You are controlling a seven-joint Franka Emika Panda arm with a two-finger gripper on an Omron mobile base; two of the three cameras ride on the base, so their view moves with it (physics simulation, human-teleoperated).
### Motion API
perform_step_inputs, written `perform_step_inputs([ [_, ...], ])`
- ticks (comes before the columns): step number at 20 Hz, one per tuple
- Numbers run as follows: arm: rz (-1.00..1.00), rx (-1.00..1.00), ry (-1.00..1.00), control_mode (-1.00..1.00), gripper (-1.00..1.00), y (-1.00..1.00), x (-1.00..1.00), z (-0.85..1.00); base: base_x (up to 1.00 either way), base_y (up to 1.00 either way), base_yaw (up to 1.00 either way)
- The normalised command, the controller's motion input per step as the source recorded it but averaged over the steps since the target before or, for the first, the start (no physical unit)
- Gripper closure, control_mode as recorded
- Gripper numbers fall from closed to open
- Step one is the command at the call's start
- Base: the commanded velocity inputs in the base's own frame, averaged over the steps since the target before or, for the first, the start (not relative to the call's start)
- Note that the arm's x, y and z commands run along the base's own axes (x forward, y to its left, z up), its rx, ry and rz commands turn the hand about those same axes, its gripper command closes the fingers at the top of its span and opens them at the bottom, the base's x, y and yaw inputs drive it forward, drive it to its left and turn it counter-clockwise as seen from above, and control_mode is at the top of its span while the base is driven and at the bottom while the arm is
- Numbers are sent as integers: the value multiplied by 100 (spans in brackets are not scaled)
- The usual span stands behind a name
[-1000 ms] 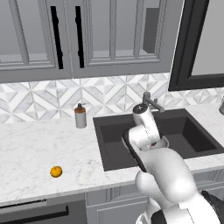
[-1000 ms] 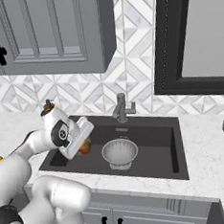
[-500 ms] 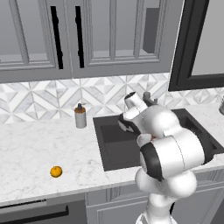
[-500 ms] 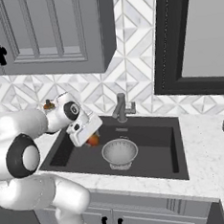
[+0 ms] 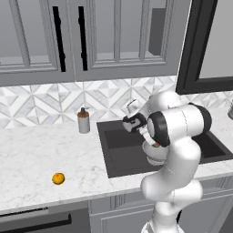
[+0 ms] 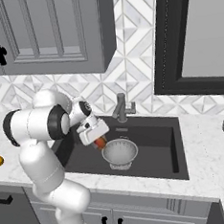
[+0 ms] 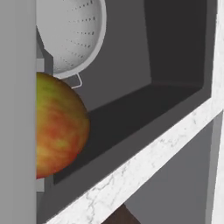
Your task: Put the colander in the sink, put the tangerine, apple in the colander, and turn on the sink faucet and pour water over the colander.
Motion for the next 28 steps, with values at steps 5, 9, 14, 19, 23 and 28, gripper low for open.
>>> perform_step_inputs([
  [5, 1, 5, 0, -100, 100, -9, 16, -42, 0, 0, 0],
  [9, 11, 4, -2, -100, 100, 0, 22, -41, 0, 0, 0],
  [14, 16, 5, -8, -100, 100, -2, 21, -38, 0, 0, 0],
  [19, 15, 6, -3, -100, 100, -5, 31, -35, 0, 0, 0],
  [23, 14, 6, -1, -100, 100, -4, 28, -38, 0, 0, 0],
  [28, 13, 8, -7, -100, 100, -10, 21, -32, 0, 0, 0],
])
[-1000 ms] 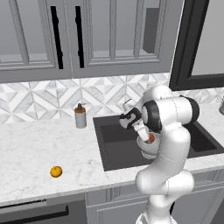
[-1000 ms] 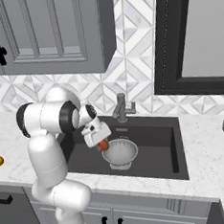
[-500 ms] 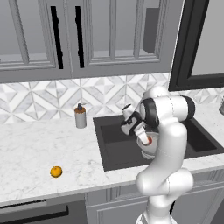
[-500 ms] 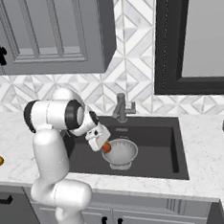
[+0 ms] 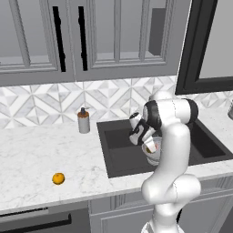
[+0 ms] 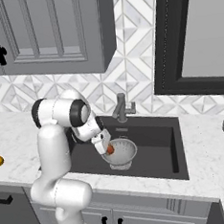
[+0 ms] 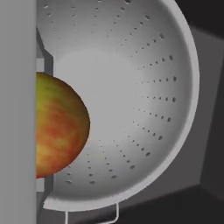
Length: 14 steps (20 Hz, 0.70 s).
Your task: Put the colander in the sink, put the tangerine, apple in the colander, and turn on the sink faucet and pour water over the colander.
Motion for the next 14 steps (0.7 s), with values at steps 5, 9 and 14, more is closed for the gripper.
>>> perform_step_inputs([
  [5, 13, 9, -12, -100, 100, -14, 19, -32, 0, 0, 0],
  [9, 12, 7, -14, -100, -100, -10, 1, -33, 0, 0, 0],
  [14, 12, 9, -21, -100, -100, -19, -2, -12, 0, 0, 0],
])
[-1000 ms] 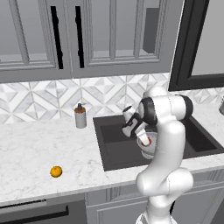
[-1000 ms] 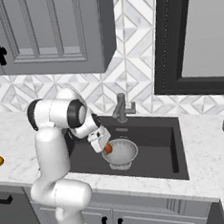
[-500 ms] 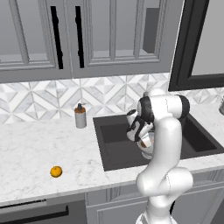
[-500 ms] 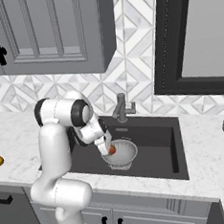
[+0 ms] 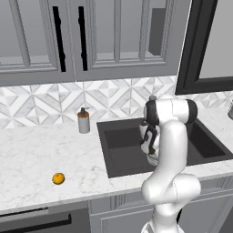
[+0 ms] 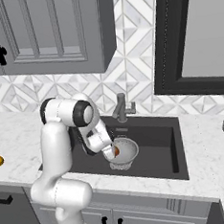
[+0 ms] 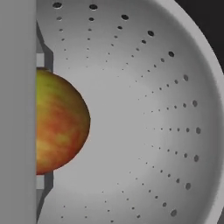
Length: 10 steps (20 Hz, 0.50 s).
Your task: Put the colander in the sink, put the tangerine, apple in the colander, and turn on the sink faucet and pour water over the colander.
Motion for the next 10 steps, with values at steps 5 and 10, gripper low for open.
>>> perform_step_inputs([
  [5, 11, 17, -34, -100, -100, -22, -37, 23, 0, 0, 0],
  [10, 7, 6, -20, -100, -100, 0, -39, 46, 0, 0, 0],
])
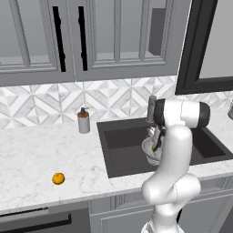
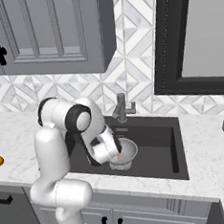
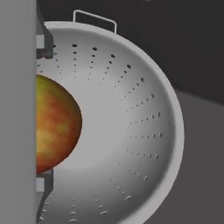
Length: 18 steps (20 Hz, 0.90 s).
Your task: Put the colander in the sink, put the tangerine, apple in the colander, and turn on the sink faucet and pour water over the colander.
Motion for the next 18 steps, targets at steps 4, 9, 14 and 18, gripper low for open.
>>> perform_step_inputs([
  [4, 4, 0, -1, -100, -100, 5, -40, 68, 0, 0, 0],
  [9, 4, -13, 6, -100, -100, 31, -26, 78, 0, 0, 0],
  [14, 11, -14, 0, -100, -100, 45, -63, 100, 0, 0, 0],
  [18, 5, -30, 18, -100, -100, 99, -39, 51, 0, 0, 0],
])
